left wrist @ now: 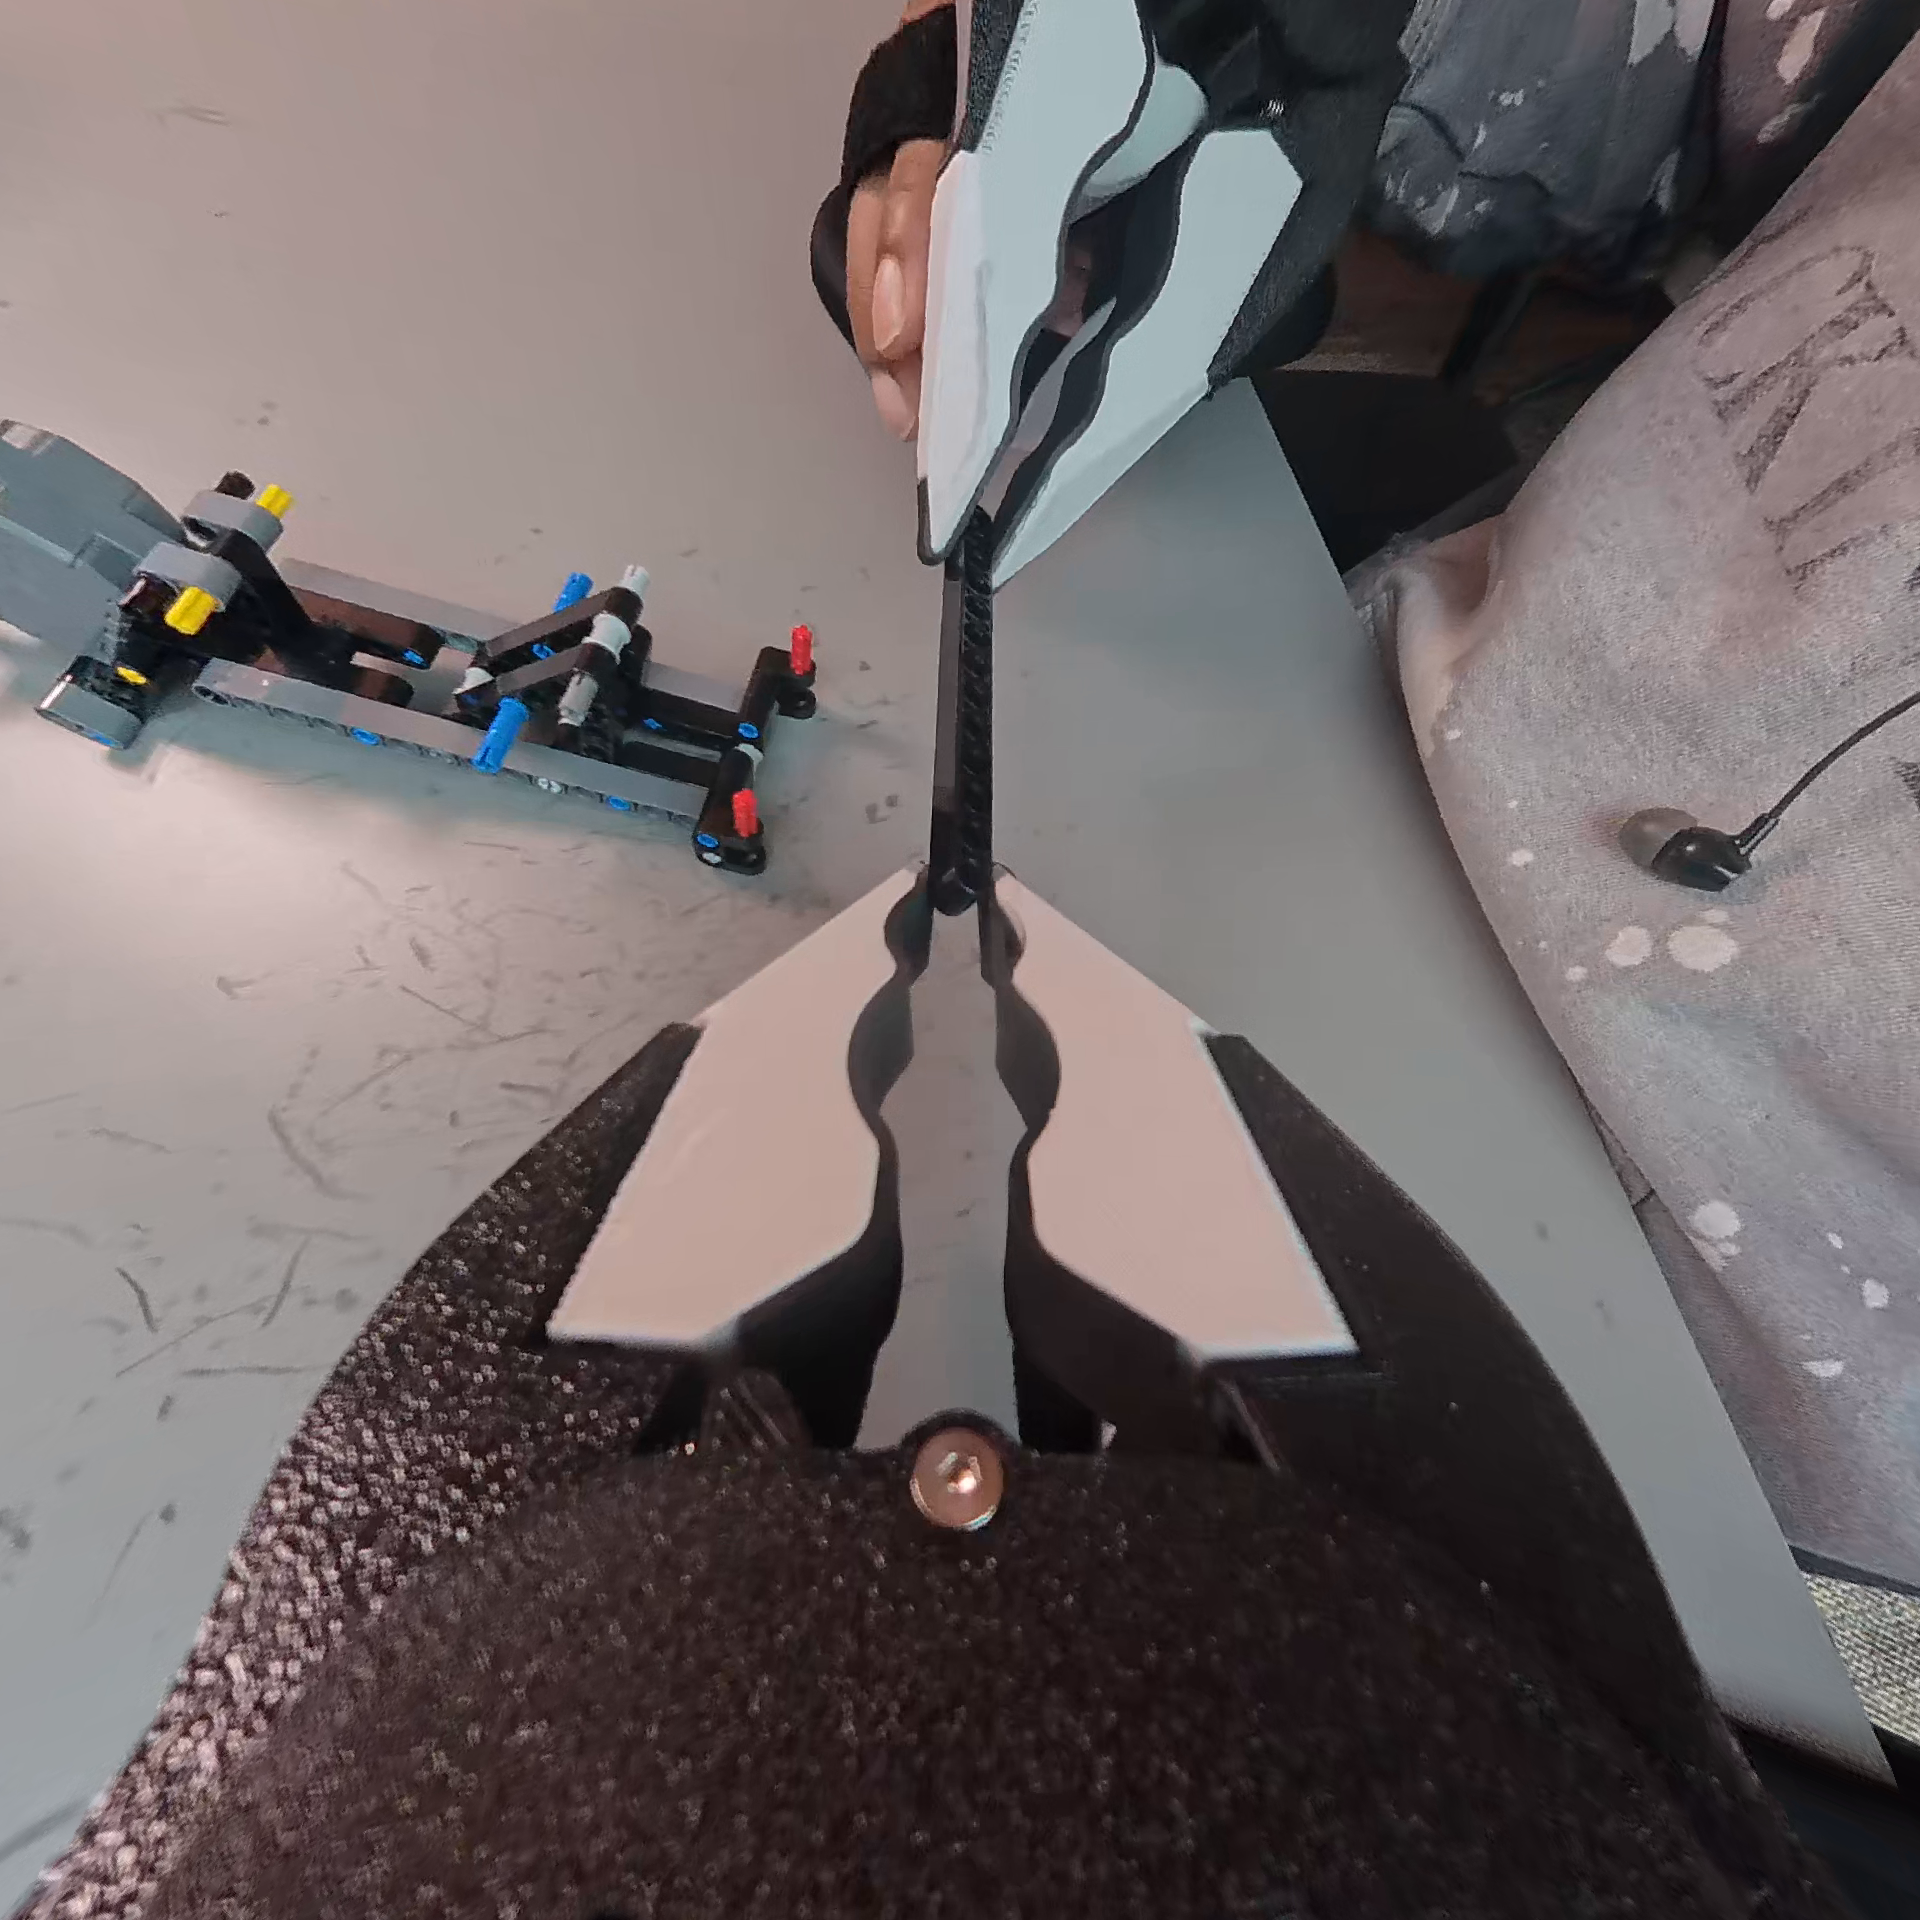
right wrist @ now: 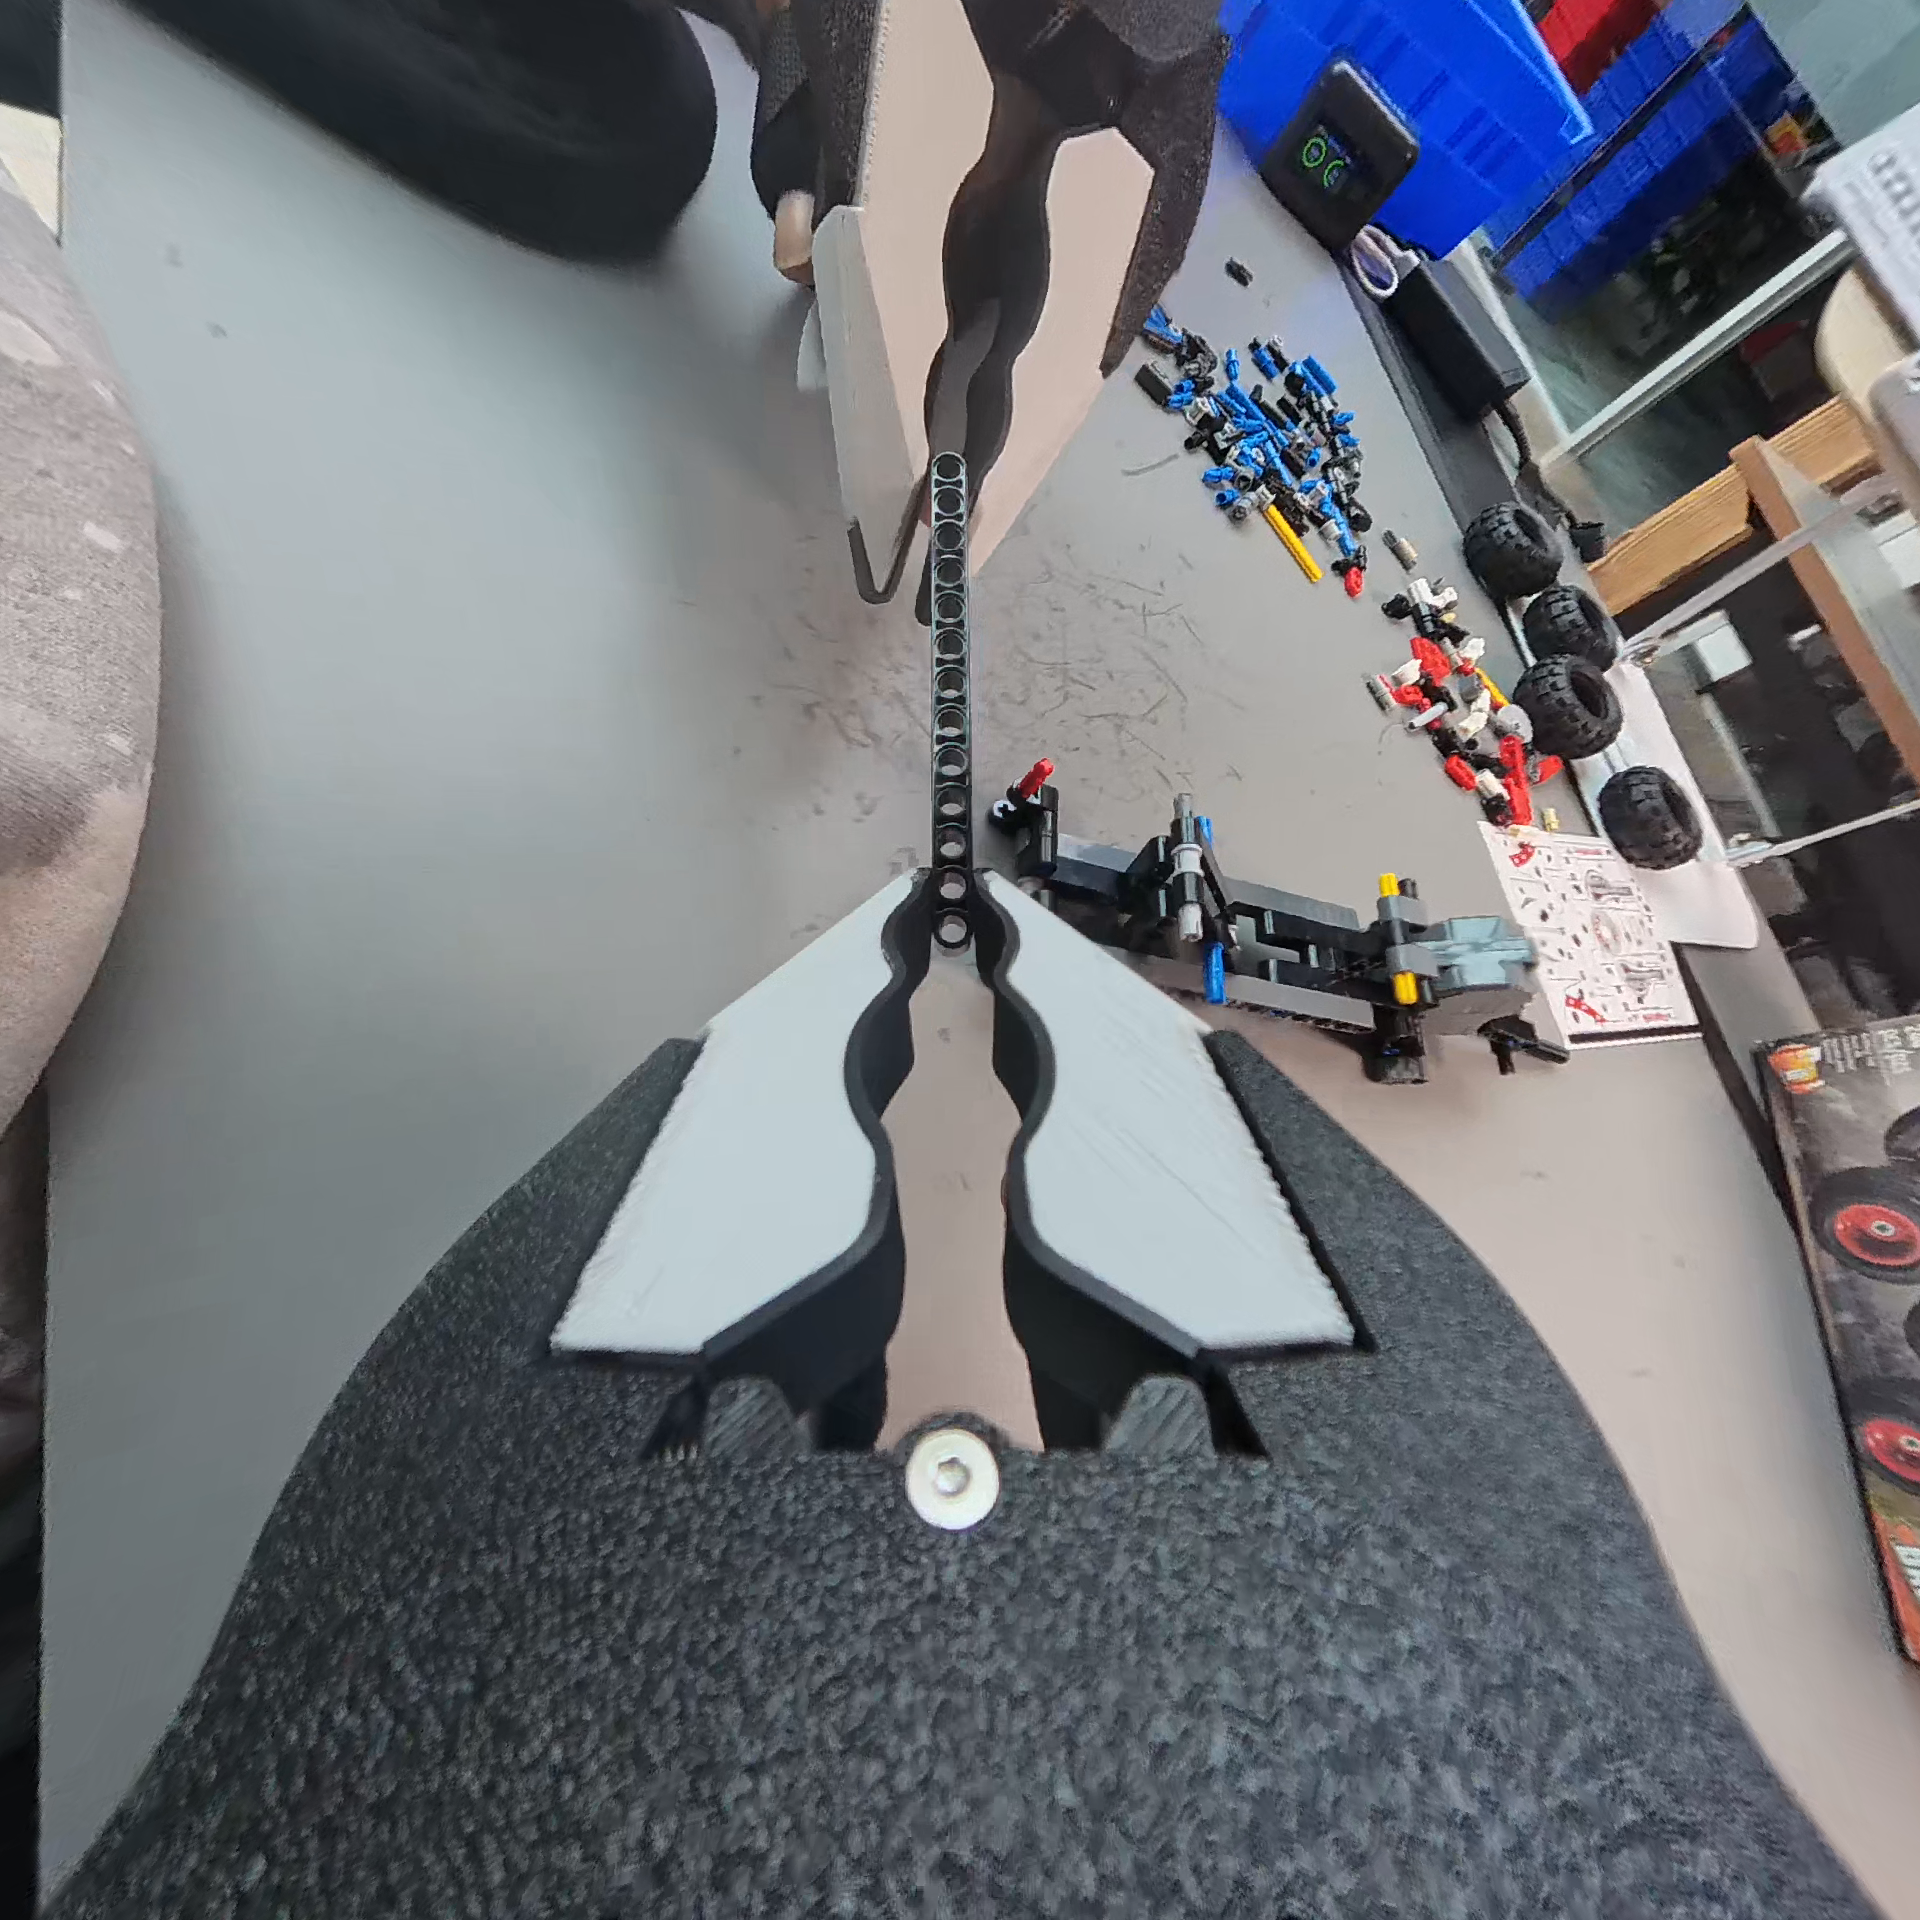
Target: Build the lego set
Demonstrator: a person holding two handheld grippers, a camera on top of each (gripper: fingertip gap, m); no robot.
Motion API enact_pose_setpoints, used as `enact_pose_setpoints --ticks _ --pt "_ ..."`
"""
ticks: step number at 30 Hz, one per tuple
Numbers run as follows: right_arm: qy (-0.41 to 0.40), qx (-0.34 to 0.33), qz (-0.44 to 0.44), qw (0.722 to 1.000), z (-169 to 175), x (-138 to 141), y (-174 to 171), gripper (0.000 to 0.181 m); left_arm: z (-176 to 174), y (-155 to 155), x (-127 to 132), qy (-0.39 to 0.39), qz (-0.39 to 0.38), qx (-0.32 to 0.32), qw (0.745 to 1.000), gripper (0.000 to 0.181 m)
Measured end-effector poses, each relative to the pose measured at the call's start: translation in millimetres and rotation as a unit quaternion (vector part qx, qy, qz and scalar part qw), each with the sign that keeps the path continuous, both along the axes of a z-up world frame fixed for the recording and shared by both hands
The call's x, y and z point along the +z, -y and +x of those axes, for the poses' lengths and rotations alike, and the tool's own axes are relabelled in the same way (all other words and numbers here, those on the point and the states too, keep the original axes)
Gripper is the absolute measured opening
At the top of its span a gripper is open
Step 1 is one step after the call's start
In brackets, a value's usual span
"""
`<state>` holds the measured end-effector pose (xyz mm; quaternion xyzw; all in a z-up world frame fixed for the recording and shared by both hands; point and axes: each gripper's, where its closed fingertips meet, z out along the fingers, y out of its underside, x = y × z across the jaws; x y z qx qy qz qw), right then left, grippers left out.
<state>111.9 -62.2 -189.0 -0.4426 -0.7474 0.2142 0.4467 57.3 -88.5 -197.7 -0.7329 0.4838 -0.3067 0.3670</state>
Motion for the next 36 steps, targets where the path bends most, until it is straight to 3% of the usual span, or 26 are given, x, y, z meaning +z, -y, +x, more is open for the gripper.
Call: enact_pose_setpoints --ticks 4,8,15,19,21,24,27,36 --pt "0.035 -0.02 -0.058 0.997 8 -6 -4 0.007 -1 -4 -3 -0.019 0.019 0.009 1.0 0.024" --pt "0.037 -0.035 -0.129 0.99 10 -2 -5 0.007 4 0 -6 -0.042 0.033 -0.004 0.999 0.001" --pt "0.051 -0.032 -0.143 0.988 12 -4 -8 0.007 -3 -8 -4 -0.042 0.039 0.017 0.998 0.001" --pt "0.063 -0.022 -0.143 0.987 16 -5 -6 0.007 -13 -15 0 -0.019 0.03 0.037 0.999 0.034" --pt "0.078 -0.018 -0.148 0.986 18 -9 -5 0.007 -12 -14 -2 -0.021 0.029 0.033 0.999 0.038" --pt "0.101 -0.015 -0.161 0.982 20 -15 -2 0.007 -2 -11 -9 -0.043 0.027 0.012 0.999 0.033" --pt "0.124 -0.024 -0.177 0.976 19 -22 -3 0.007 6 -11 -18 -0.073 0.024 -0.003 0.997 0.009" --pt "0.181 -0.068 -0.202 0.96 16 -42 -18 0.007 1 -29 -35 -0.106 -0.01 0.02 0.994 0.01"
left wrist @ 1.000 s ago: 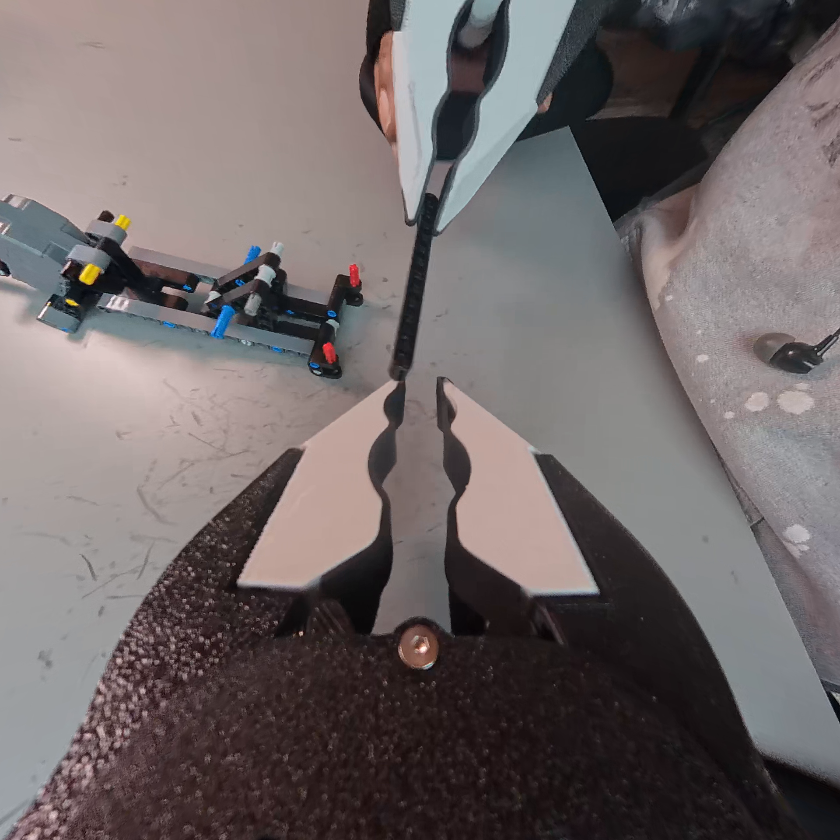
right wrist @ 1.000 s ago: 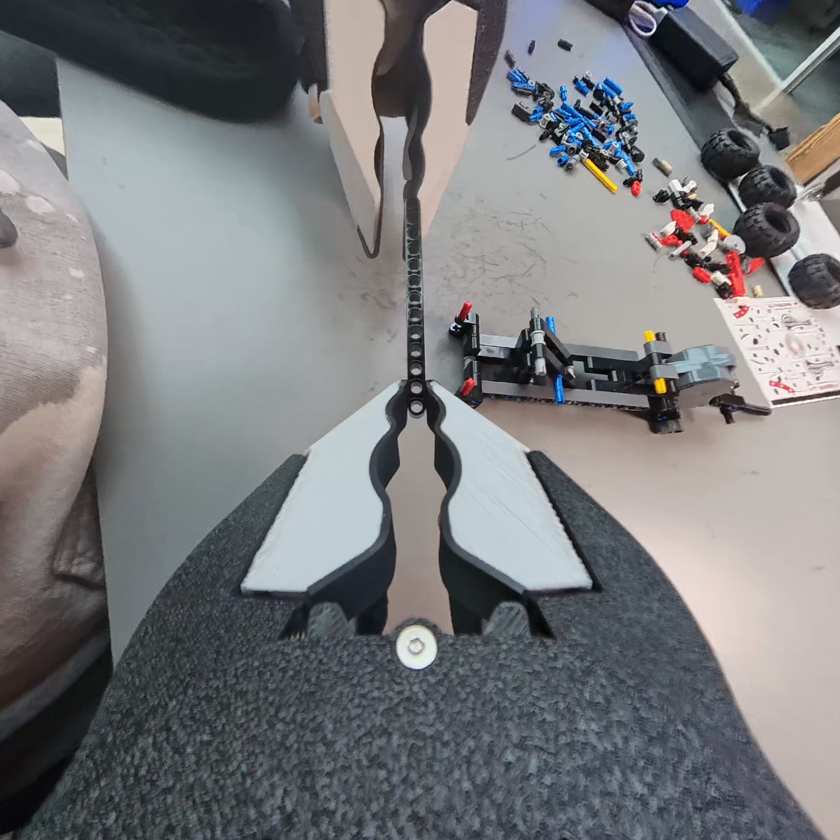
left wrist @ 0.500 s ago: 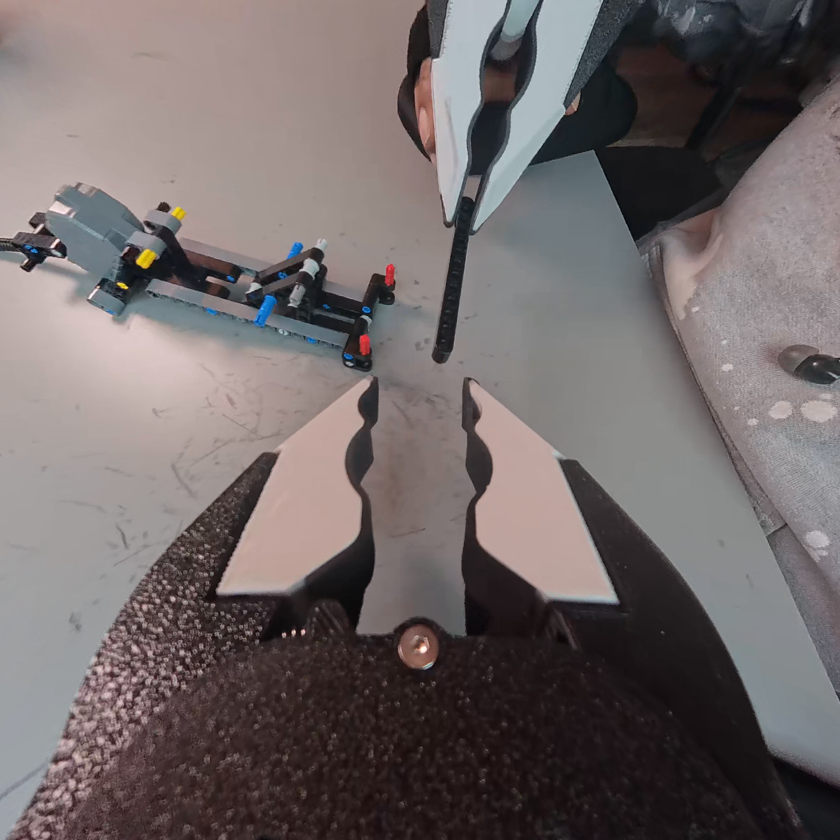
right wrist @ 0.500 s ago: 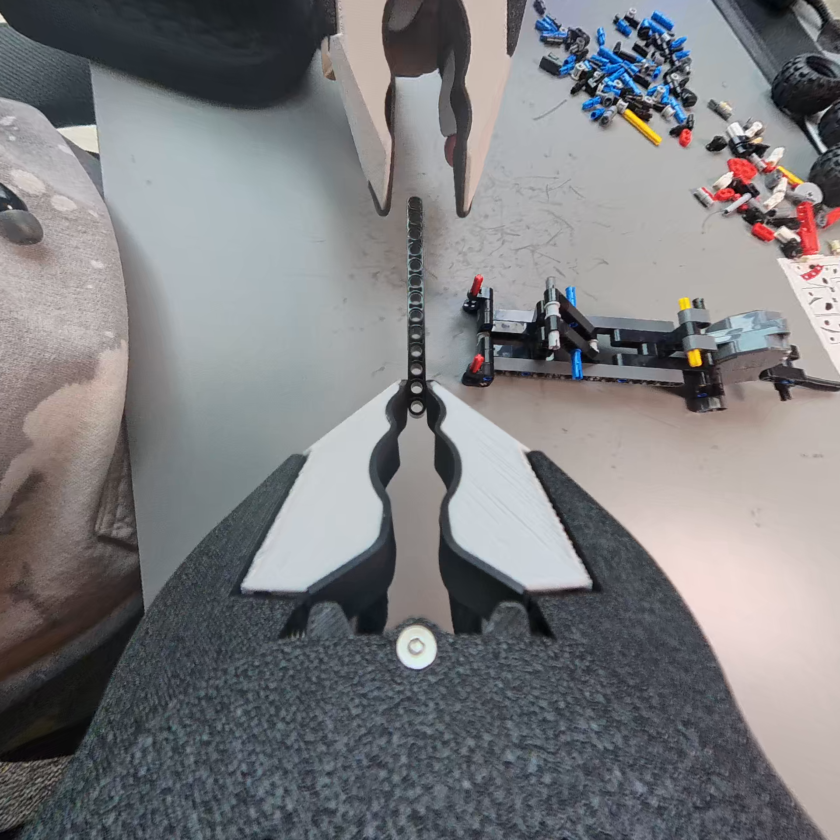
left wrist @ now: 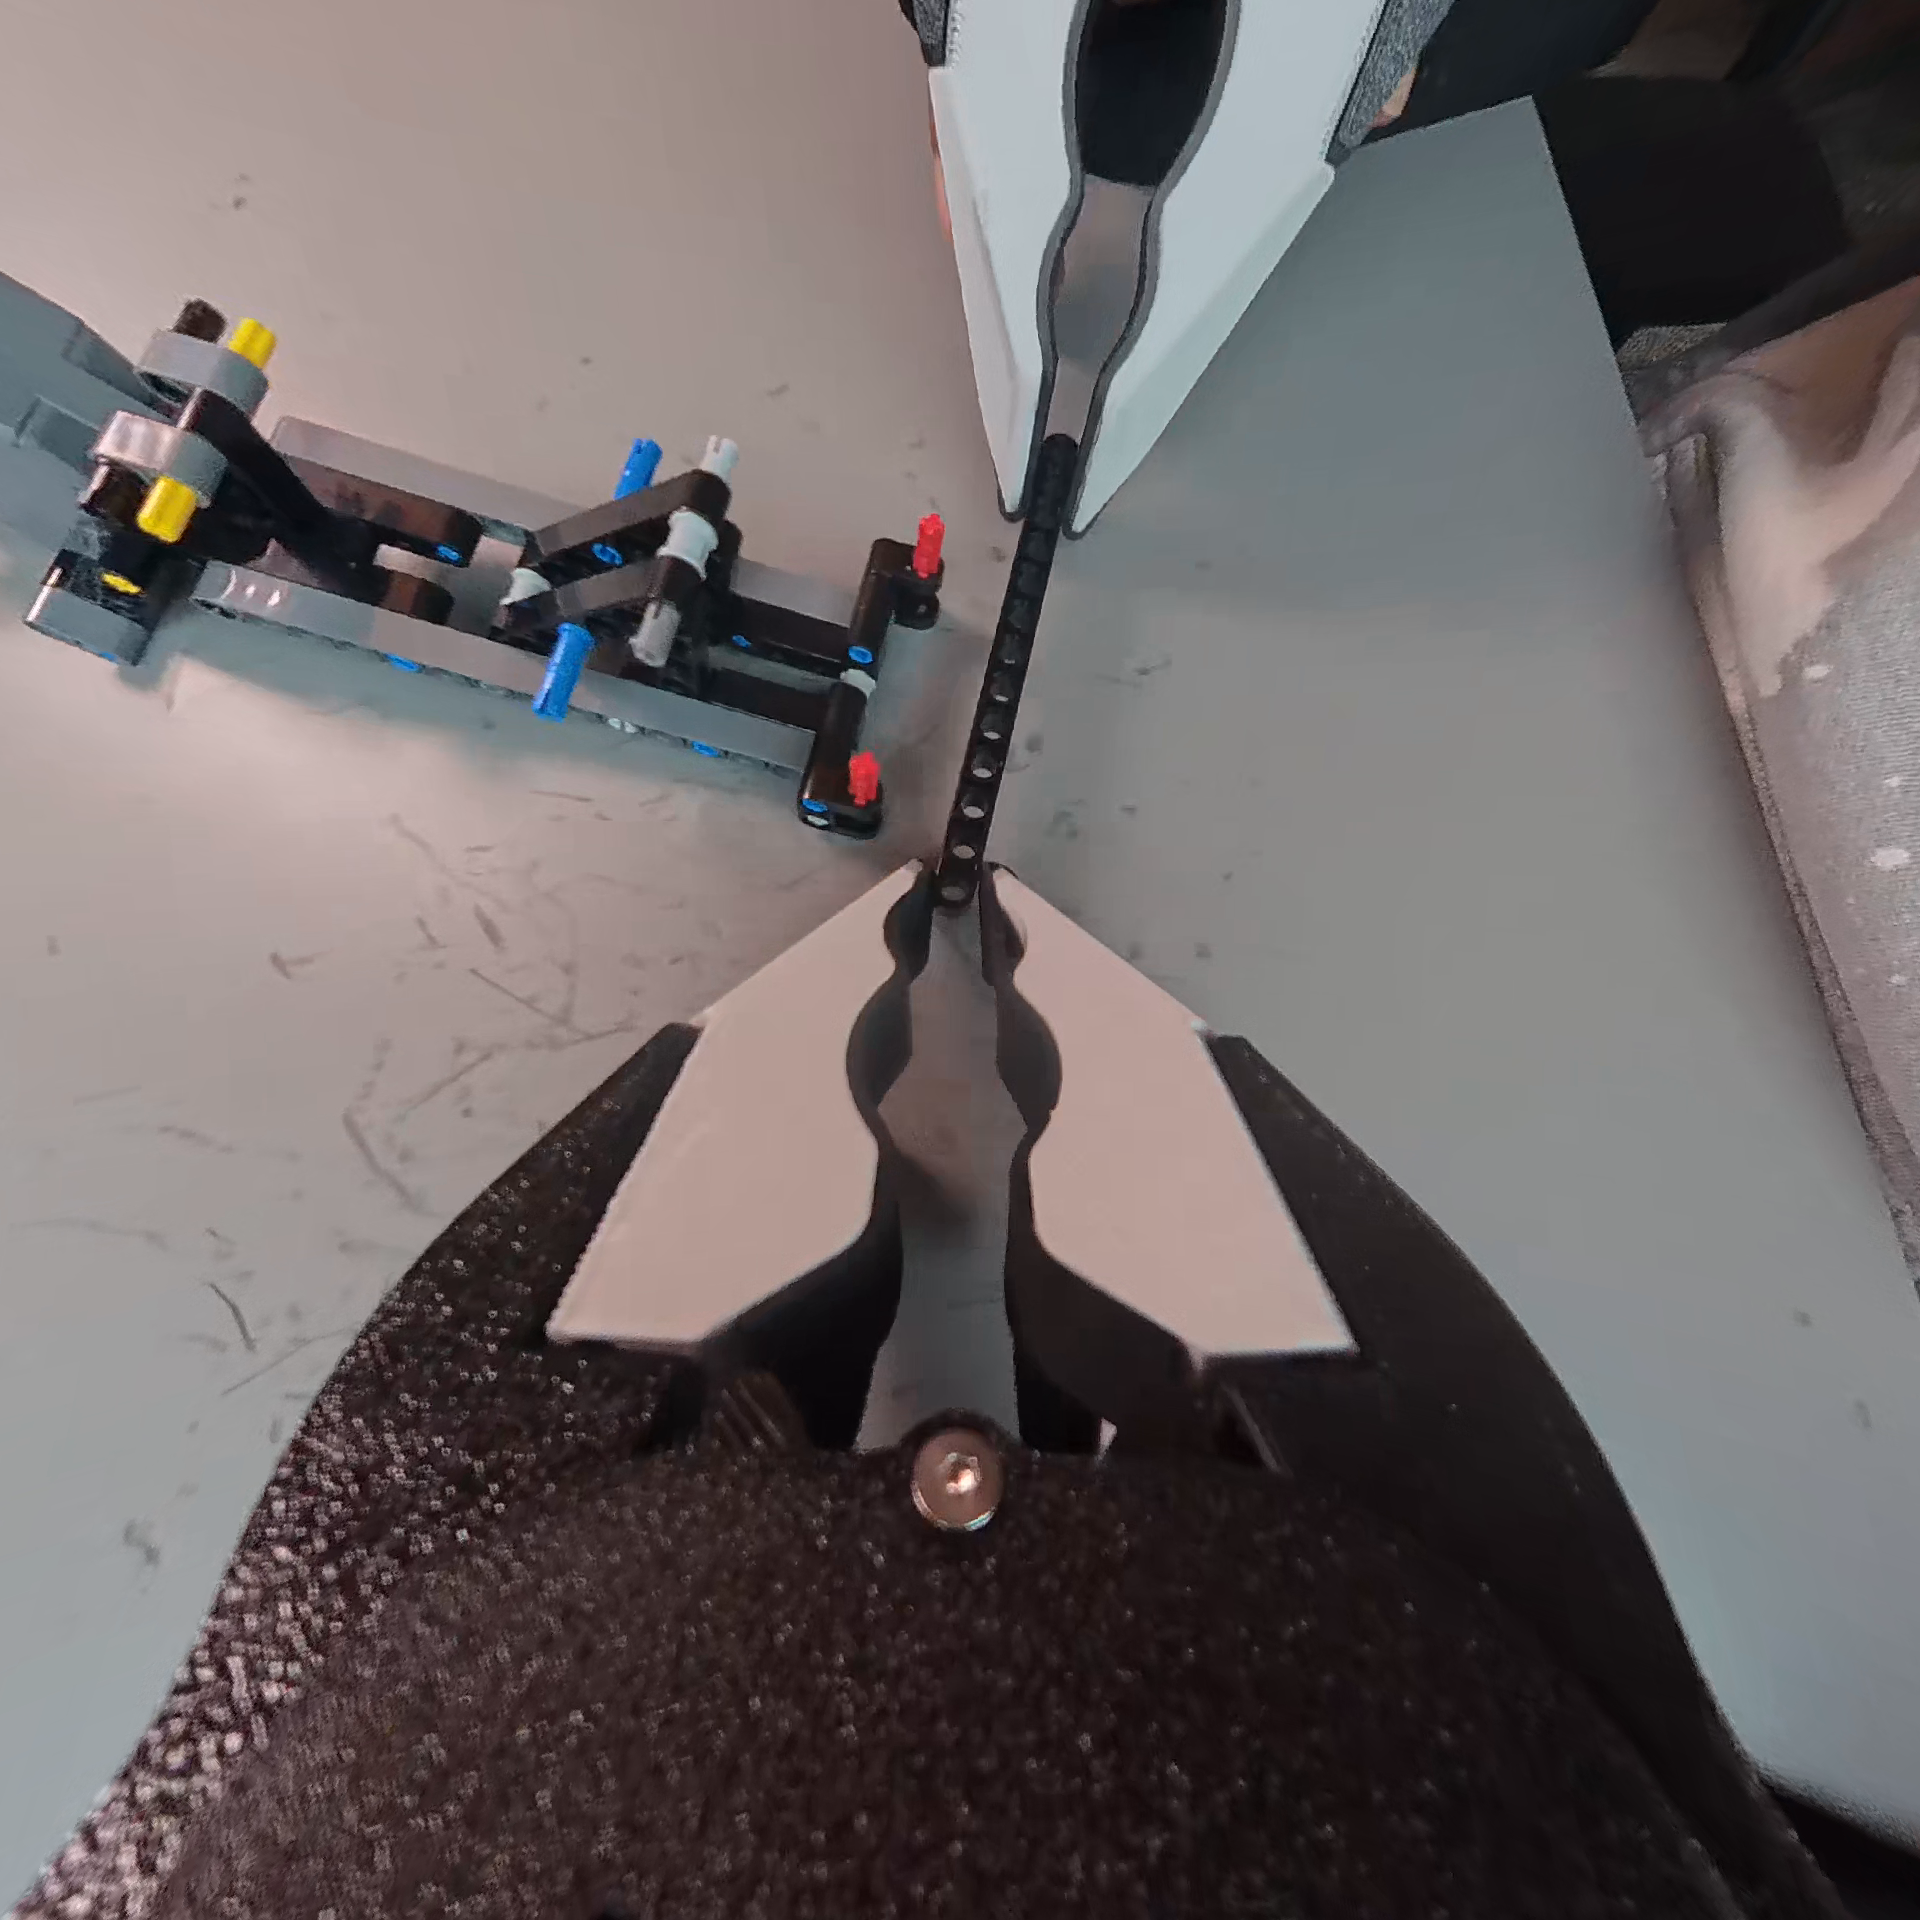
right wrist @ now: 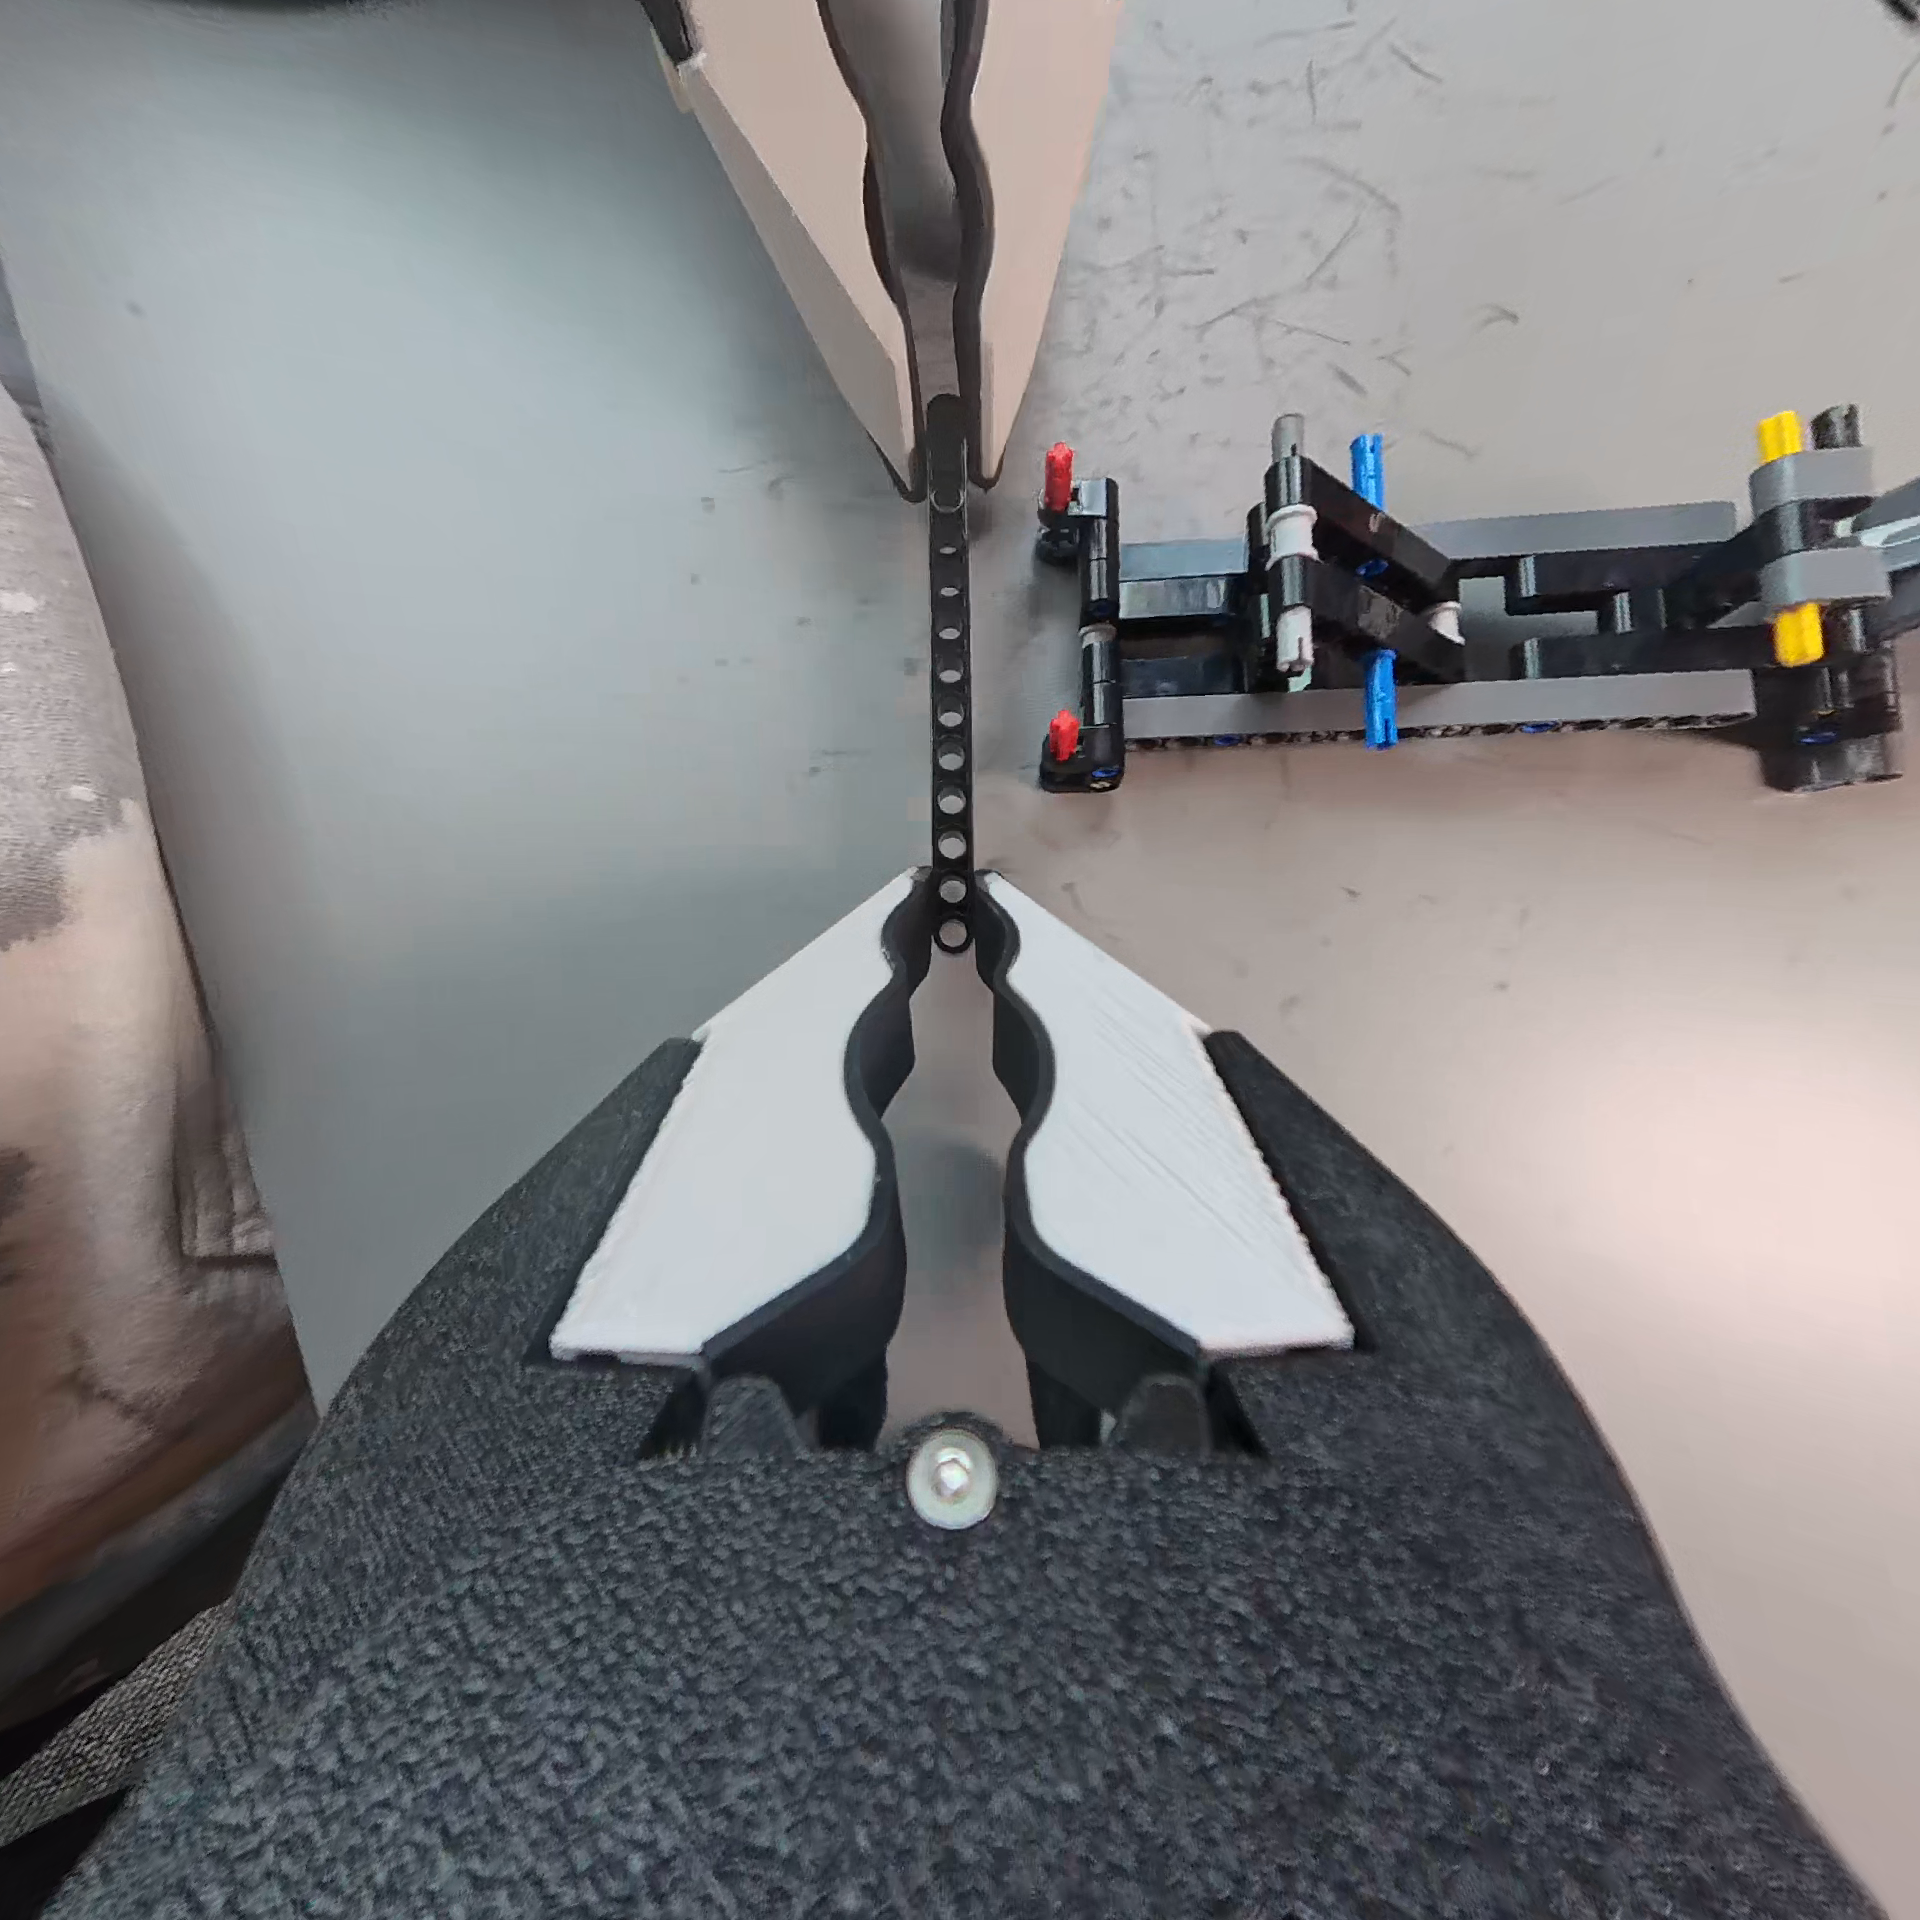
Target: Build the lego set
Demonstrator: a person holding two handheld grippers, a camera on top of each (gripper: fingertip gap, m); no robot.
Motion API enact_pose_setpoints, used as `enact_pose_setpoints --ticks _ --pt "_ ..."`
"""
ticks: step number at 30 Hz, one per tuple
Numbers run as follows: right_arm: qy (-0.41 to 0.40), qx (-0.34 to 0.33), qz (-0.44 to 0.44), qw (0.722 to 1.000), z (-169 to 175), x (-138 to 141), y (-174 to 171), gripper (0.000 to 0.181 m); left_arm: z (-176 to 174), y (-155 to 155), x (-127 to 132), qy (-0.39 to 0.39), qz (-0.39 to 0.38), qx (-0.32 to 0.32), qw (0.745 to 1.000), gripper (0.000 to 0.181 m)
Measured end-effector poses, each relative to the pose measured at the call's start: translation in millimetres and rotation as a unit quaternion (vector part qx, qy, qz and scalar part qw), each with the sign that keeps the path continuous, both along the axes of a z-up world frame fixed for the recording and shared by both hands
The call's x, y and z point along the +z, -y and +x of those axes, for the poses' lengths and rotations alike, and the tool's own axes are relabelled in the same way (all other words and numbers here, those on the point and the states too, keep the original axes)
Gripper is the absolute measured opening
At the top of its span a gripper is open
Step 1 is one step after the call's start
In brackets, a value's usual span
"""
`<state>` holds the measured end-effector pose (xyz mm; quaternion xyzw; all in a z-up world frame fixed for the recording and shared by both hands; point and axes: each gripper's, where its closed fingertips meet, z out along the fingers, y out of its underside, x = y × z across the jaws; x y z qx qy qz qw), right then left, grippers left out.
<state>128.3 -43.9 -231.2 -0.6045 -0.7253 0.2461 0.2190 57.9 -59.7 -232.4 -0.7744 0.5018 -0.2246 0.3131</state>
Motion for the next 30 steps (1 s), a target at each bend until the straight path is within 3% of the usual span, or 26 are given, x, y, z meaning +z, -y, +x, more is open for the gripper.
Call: enact_pose_setpoints --ticks 13,30 --pt "0.018 -0.005 0.049 0.999 -7 -4 -13 0.007 -8 -15 -4 -0.023 0.021 0.025 0.999 0.01" --pt "0.06 -0.003 0.028 0.998 -5 -4 -17 0.013 -11 -17 -5 -0.035 -0.006 0.044 0.998 0.011"
